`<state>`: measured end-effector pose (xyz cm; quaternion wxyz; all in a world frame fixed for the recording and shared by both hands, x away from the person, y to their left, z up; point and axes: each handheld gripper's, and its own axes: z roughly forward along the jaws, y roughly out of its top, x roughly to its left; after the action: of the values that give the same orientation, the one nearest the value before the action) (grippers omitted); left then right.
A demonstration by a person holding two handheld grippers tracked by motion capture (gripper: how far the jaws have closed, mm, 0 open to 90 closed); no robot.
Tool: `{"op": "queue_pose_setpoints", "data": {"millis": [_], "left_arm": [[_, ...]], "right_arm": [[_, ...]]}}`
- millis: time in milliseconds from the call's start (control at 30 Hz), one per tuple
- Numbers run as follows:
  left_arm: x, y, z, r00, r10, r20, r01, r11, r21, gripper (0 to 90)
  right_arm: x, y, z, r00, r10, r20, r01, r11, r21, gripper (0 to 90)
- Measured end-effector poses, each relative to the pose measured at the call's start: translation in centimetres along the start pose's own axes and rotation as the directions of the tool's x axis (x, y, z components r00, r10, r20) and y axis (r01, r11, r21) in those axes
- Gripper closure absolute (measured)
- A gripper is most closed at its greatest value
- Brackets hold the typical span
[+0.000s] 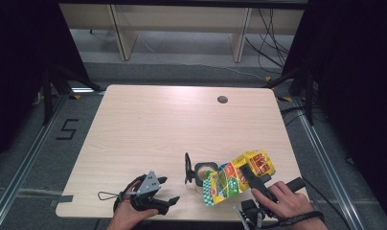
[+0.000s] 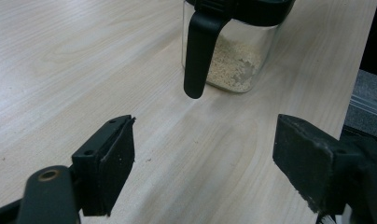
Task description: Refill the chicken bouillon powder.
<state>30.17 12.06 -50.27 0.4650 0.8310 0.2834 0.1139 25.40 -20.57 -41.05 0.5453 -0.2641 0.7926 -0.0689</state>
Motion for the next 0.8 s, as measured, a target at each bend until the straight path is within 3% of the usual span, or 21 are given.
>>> {"op": "queue_pose_setpoints", "data": {"millis": [33,67,133,167,267,367,433,500,567,600,633,667,700,733,800], "left_arm": [[-0.02,0.01,0.01,1.0,-0.002,0.002,0.002,1.0,-0.005,20.5],[0.05,-0.03,-0.03,1.0,0.006,-0.003,-0.006,1.0,0.003,20.5],[0.01,-0.04,-0.01,1.0,0.0,0.003,0.0,1.0,-0.001,20.5],[0.08,0.03,-0.02,0.9999,0.008,0.008,-0.008,1.0,-0.002,20.5],[0.12,-0.02,-0.09,0.9999,0.014,-0.004,-0.014,0.9998,0.011,20.5],[0.02,0.04,-0.02,1.0,-0.001,0.007,0.001,1.0,-0.004,20.5],[0.23,0.04,-0.1,0.9993,0.038,0.001,-0.038,0.9992,0.006,20.5],[0.04,0.01,-0.01,1.0,0.001,0.009,-0.001,1.0,-0.001,20.5],[-0.04,0.0,0.0,1.0,-0.006,-0.001,0.006,1.0,-0.006,20.5],[0.26,0.04,-0.14,0.9992,0.04,-0.001,-0.04,0.9992,0.008,20.5],[0.26,0.04,-0.14,0.9992,0.04,-0.001,-0.04,0.9992,0.008,20.5],[-0.04,0.0,0.03,0.9999,-0.011,0.001,0.011,0.9999,-0.012,20.5],[-0.04,0.0,0.03,0.9999,-0.011,0.001,0.011,0.9999,-0.012,20.5],[0.16,0.0,-0.13,0.9997,0.026,-0.003,-0.026,0.9996,0.009,20.5],[0.19,0.03,-0.14,0.9996,0.027,-0.002,-0.027,0.9996,0.007,20.5]], "right_arm": [[-0.01,-0.02,0.19,0.9997,-0.016,0.017,0.016,1.0,-0.021,48.5],[-0.01,0.05,0.03,0.9998,-0.019,0.0,0.019,1.0,0.003,48.5],[-0.13,0.02,0.04,0.9997,-0.026,0.004,0.026,1.0,-0.008,48.5],[0.14,-0.04,0.07,0.9998,0.017,0.014,-0.017,1.0,-0.018,48.5],[-0.01,-0.01,0.08,0.9999,-0.009,0.007,0.009,1.0,-0.016,48.5],[0.06,-0.02,0.13,0.9999,-0.001,0.012,0.002,1.0,-0.019,48.5],[0.02,-0.02,0.08,1.0,-0.002,0.008,0.002,1.0,-0.017,48.5],[-0.06,0.06,0.22,0.9995,-0.03,0.012,0.03,0.999,-0.022,48.6],[0.18,0.16,0.24,0.9999,0.006,0.012,-0.005,1.0,-0.019,48.6],[-0.01,0.01,0.05,1.0,-0.007,0.008,0.007,1.0,-0.016,48.6],[-0.01,0.01,0.05,1.0,-0.007,0.008,0.007,1.0,-0.016,48.6],[-0.03,-0.04,0.01,0.9999,0.003,0.014,-0.003,1.0,-0.018,48.7],[-0.03,-0.04,0.01,0.9999,0.003,0.014,-0.003,1.0,-0.018,48.7],[-0.07,0.02,0.14,0.9998,-0.017,0.007,0.017,1.0,-0.019,48.7],[0.15,0.04,0.25,0.9995,-0.012,0.028,0.012,1.0,-0.017,48.8]]}}
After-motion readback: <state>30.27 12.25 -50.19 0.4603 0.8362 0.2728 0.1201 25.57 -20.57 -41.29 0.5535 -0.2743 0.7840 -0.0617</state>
